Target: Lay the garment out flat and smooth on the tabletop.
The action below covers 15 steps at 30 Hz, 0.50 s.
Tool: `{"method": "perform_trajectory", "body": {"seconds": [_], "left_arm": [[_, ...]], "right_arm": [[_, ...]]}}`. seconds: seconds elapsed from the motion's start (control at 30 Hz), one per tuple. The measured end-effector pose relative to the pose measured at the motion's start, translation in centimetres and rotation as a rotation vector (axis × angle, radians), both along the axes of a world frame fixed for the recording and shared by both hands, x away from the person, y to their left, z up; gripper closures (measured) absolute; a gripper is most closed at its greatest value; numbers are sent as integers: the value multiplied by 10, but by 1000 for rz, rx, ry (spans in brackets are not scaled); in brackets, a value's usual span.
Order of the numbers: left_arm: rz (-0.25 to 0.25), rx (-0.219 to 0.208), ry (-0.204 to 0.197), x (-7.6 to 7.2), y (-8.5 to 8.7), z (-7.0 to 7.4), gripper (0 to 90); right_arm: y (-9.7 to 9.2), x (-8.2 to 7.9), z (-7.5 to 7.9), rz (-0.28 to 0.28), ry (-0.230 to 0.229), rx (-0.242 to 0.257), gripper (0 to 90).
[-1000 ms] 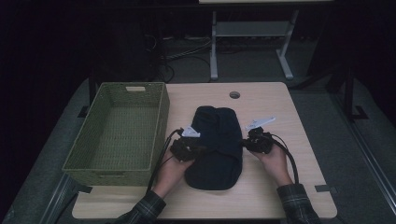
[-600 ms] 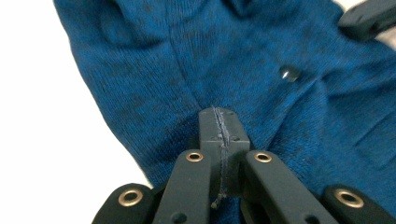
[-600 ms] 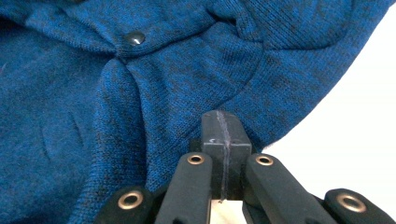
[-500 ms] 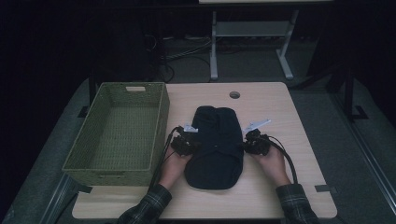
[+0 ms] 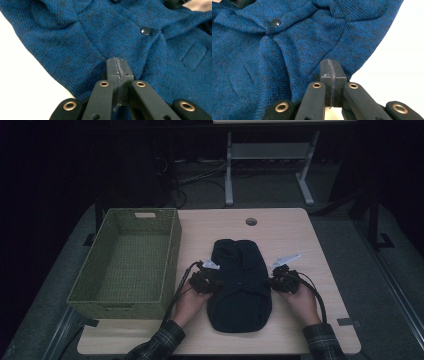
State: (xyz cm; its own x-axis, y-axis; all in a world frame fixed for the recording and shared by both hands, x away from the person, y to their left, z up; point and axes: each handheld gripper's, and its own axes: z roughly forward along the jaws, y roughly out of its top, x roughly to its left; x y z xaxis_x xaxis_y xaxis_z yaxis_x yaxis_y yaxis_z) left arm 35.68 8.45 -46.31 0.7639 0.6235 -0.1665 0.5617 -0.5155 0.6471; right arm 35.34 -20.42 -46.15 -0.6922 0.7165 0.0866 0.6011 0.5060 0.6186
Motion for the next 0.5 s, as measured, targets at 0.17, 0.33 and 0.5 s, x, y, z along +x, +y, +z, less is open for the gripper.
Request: {"method": "perform_trajectory", "body": {"seconds": [0.17,0.33,0.5], "left_arm": [[-38,-25,23,-12,-1,-1,898],[-88,-34,42,-27,-6,0,898],[-126,-44,51,-41,-12,-1,898]], "right_arm": [[-6,-15,0,5,-2,-7,900],[-11,-37,1,10,-9,-26,900],[-20,-50,1,6,-16,-28,900]]}}
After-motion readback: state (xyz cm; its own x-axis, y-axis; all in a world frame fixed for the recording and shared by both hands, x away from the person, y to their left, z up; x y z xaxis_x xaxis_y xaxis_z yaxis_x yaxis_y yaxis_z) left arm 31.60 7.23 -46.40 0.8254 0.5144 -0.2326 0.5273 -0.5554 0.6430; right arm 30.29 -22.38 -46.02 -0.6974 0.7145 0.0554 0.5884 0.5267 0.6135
